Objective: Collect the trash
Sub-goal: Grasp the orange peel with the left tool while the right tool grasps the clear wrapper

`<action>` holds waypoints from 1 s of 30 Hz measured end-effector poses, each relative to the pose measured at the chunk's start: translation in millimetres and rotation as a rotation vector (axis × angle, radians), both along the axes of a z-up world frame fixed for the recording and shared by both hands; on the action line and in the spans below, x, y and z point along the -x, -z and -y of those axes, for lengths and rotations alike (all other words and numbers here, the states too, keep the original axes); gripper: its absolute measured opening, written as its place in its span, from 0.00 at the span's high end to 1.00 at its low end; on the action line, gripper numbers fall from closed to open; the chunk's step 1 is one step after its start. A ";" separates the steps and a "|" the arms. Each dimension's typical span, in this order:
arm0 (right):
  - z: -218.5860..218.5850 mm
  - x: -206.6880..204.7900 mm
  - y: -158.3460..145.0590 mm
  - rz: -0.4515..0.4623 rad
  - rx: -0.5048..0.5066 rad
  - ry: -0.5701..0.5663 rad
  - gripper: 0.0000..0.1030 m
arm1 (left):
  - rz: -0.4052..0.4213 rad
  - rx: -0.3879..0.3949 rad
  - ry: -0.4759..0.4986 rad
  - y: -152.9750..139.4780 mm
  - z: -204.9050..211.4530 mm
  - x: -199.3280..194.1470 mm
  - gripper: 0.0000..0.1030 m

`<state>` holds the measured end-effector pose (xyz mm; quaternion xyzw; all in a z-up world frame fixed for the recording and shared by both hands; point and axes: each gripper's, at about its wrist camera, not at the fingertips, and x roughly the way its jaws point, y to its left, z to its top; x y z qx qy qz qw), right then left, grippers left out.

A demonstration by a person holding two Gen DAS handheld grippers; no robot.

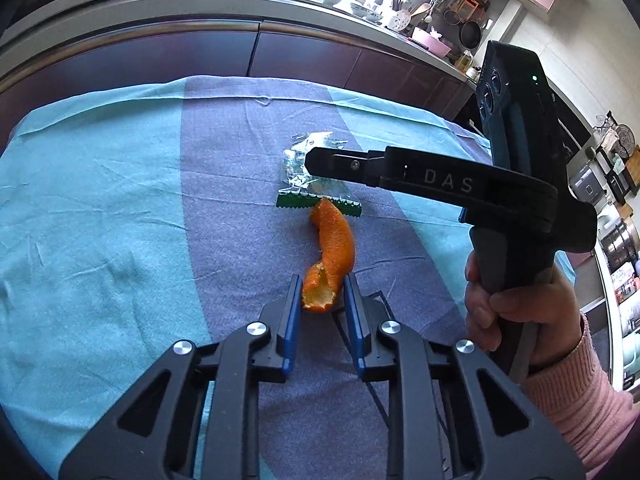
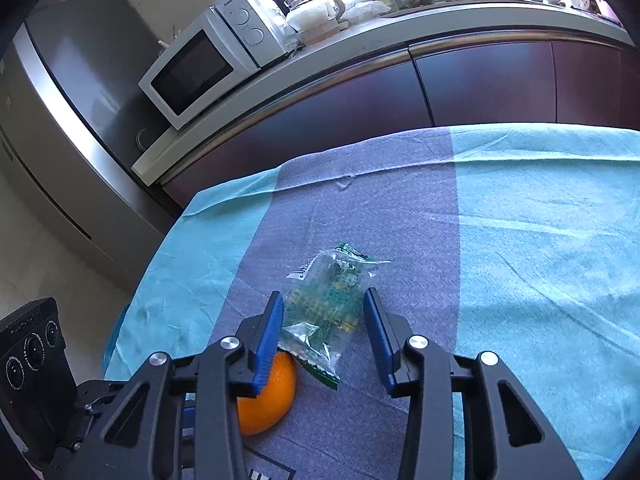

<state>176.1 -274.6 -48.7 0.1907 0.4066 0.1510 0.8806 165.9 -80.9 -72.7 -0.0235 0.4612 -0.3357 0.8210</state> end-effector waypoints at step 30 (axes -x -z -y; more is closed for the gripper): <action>-54.0 68.9 -20.5 0.108 -0.098 -0.095 0.64 | 0.105 -0.008 -0.124 -27.5 -91.9 49.7 0.84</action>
